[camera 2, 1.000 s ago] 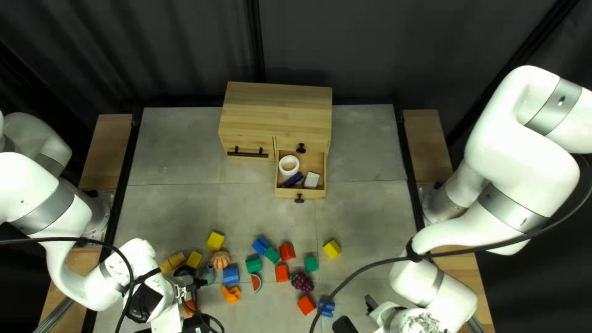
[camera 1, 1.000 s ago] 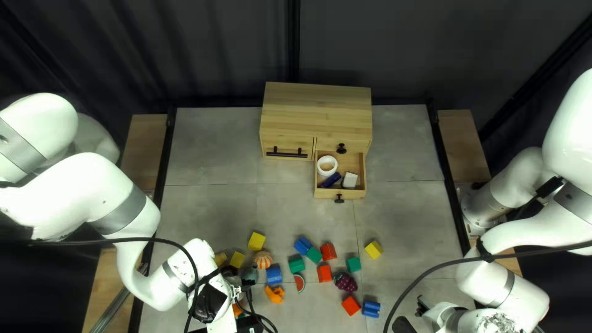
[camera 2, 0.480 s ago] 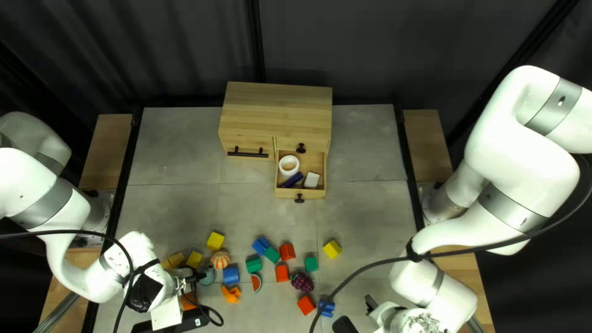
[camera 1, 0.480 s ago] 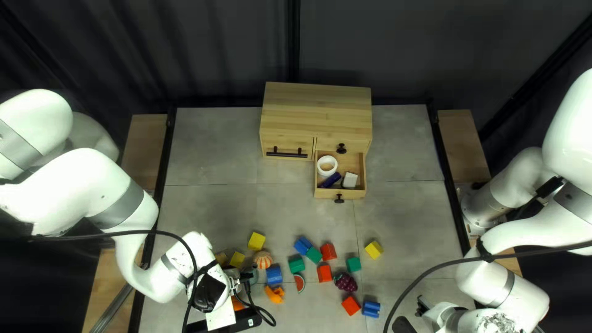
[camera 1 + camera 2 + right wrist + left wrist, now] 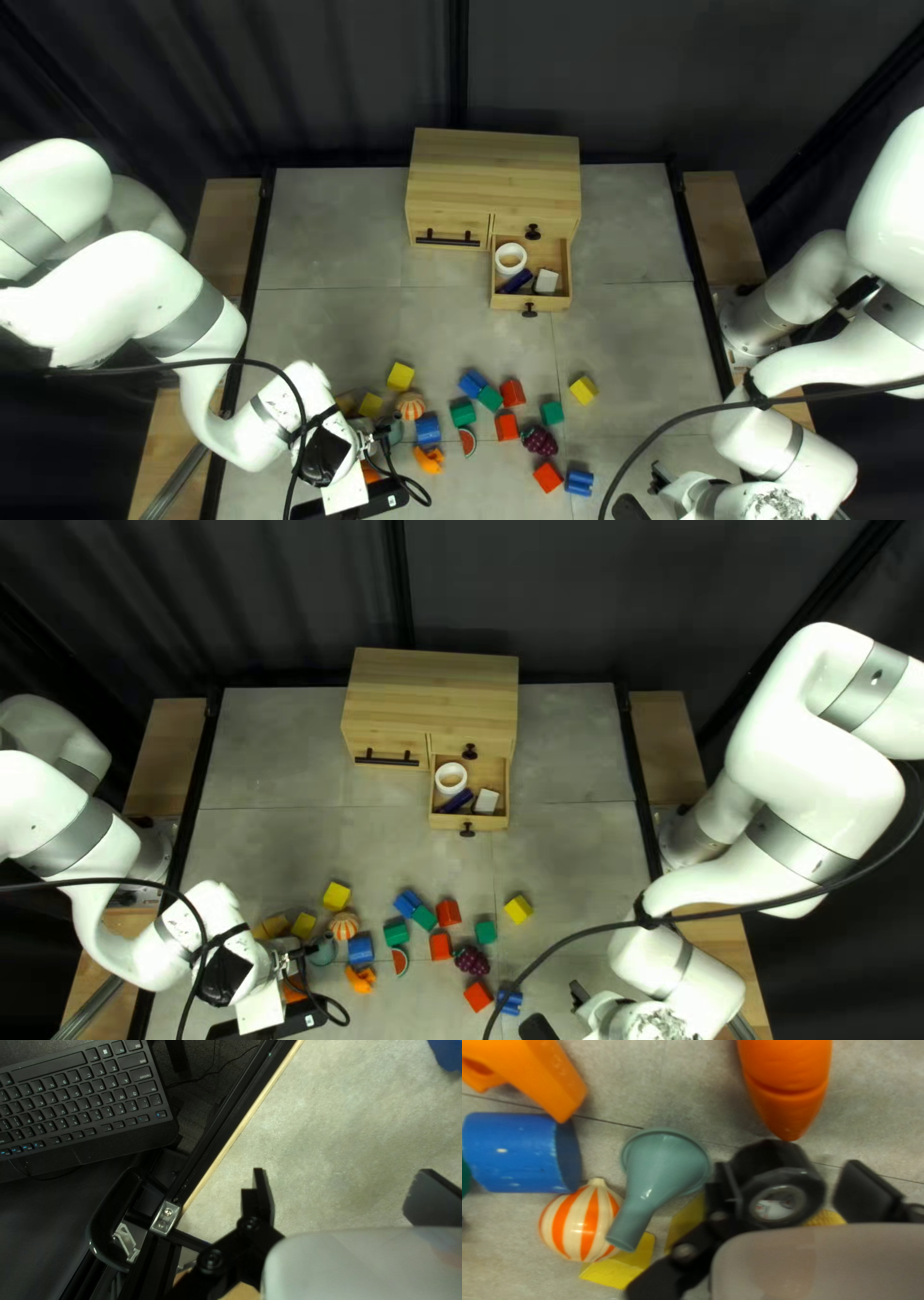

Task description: Open drawers and place objects into drawer and close

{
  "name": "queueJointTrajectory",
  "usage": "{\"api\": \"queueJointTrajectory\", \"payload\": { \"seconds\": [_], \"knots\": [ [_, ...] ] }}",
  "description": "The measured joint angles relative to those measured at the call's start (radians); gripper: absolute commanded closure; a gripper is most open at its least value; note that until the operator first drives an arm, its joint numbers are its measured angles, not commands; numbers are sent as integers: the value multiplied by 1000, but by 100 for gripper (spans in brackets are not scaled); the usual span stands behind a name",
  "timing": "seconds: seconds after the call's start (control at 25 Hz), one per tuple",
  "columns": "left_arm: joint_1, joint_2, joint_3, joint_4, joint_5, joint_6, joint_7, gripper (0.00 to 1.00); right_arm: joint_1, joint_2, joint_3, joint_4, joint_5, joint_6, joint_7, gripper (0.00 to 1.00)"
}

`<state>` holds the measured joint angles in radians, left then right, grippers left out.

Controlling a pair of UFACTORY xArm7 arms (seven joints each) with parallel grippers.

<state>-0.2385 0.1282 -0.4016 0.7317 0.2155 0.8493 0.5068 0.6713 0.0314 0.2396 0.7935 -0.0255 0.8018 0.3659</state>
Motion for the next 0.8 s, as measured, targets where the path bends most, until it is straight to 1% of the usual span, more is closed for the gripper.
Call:
{"api": "queueJointTrajectory", "payload": {
  "seconds": [0.24, 0.36, 0.52, 0.6, 0.68, 0.8],
  "knots": [
    [6, -102, 2, 99, -48, 186, 15, 100, 0, 0, 0, 0, 0, 0, 0, 0],
    [14, -179, 11, 115, -58, 231, 4, 100, 0, 0, 0, 0, 0, 0, 0, 0],
    [45, -265, 40, 80, -56, 194, -51, 100, 0, 0, 0, 0, 0, 0, 0, 0],
    [67, -268, 58, 91, -49, 169, -99, 100, 0, 0, 0, 0, 0, 0, 0, 0],
    [84, -254, 68, 124, -38, 154, -145, 100, 0, 0, 0, 0, 0, 0, 0, 0],
    [96, -237, 73, 155, -25, 148, -179, 100, 0, 0, 0, 0, 0, 0, 0, 0]
  ]
}}
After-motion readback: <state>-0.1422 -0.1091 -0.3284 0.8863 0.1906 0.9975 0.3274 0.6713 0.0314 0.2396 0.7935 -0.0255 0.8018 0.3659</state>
